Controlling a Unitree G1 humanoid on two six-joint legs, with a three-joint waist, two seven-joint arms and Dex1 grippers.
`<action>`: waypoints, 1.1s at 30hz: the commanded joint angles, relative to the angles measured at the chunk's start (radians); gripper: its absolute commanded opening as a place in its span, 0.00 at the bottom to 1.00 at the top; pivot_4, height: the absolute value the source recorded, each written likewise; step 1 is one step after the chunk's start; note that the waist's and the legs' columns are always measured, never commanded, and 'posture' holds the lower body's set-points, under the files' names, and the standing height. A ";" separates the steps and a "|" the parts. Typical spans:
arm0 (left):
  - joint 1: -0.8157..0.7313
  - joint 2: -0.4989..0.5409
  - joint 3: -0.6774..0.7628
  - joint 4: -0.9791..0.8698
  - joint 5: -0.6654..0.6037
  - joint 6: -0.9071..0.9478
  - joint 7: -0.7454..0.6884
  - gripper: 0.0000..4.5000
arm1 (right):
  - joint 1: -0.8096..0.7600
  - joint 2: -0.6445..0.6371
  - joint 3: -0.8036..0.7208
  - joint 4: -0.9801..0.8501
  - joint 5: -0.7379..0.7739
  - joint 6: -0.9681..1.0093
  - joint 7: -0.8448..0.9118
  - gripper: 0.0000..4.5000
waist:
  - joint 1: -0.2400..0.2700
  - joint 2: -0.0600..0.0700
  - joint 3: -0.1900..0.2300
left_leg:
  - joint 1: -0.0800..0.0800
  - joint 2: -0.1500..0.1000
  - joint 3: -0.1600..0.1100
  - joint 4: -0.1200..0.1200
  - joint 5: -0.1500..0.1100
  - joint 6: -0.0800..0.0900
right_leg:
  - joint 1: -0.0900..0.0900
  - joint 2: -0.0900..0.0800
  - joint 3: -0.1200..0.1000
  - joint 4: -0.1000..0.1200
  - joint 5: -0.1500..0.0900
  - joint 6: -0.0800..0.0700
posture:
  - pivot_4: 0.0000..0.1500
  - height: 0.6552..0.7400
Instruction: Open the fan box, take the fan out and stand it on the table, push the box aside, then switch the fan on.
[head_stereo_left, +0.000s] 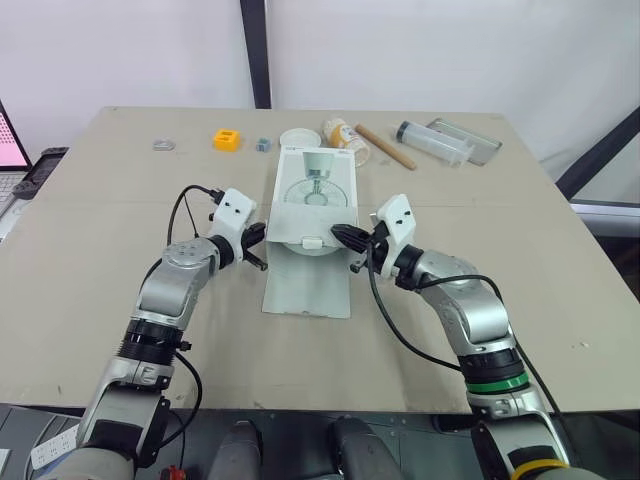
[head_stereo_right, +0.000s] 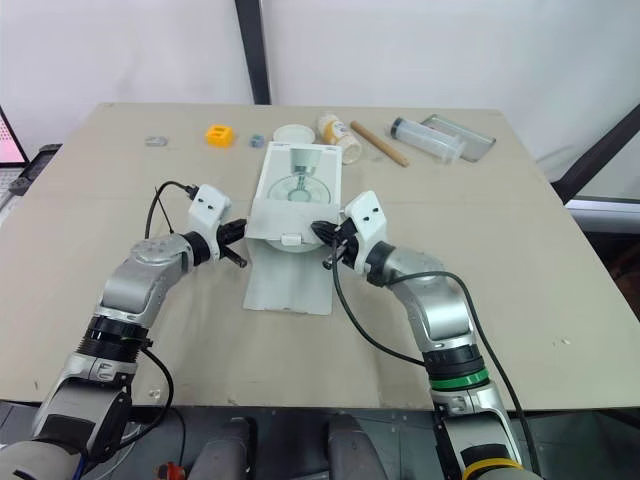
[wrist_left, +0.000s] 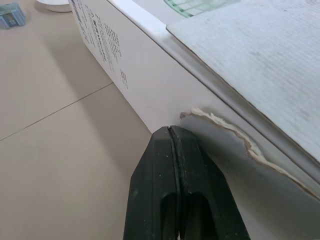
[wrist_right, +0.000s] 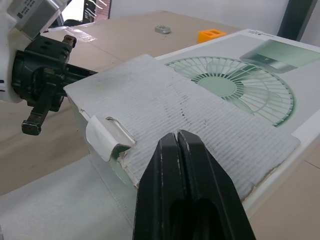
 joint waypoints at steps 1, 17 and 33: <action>-0.030 -0.016 0.006 -0.017 0.003 -0.028 0.005 0.00 | 0.001 0.002 0.003 -0.023 0.004 0.012 -0.006 0.00 | 0.000 0.000 0.000 | 0.000 0.000 0.000 0.000 0.000 0.000 | 0.000 0.000 0.000 0.000 0.000 0.000 | 1.00 1.00; -0.042 -0.040 0.034 0.009 -0.008 -0.062 -0.009 0.00 | 0.003 0.015 0.009 -0.038 0.003 0.028 -0.017 0.00 | 0.001 0.000 0.000 | 0.000 0.000 0.000 0.000 0.000 0.000 | 0.000 0.000 0.000 0.000 0.000 0.000 | 1.00 1.00; -0.045 -0.063 0.064 0.019 -0.014 -0.080 0.006 0.00 | -0.002 0.027 0.014 -0.038 0.003 0.032 -0.019 0.00 | 0.001 0.000 0.000 | 0.000 0.000 0.000 0.000 0.000 0.000 | 0.000 0.000 0.000 0.000 0.000 0.000 | 1.00 1.00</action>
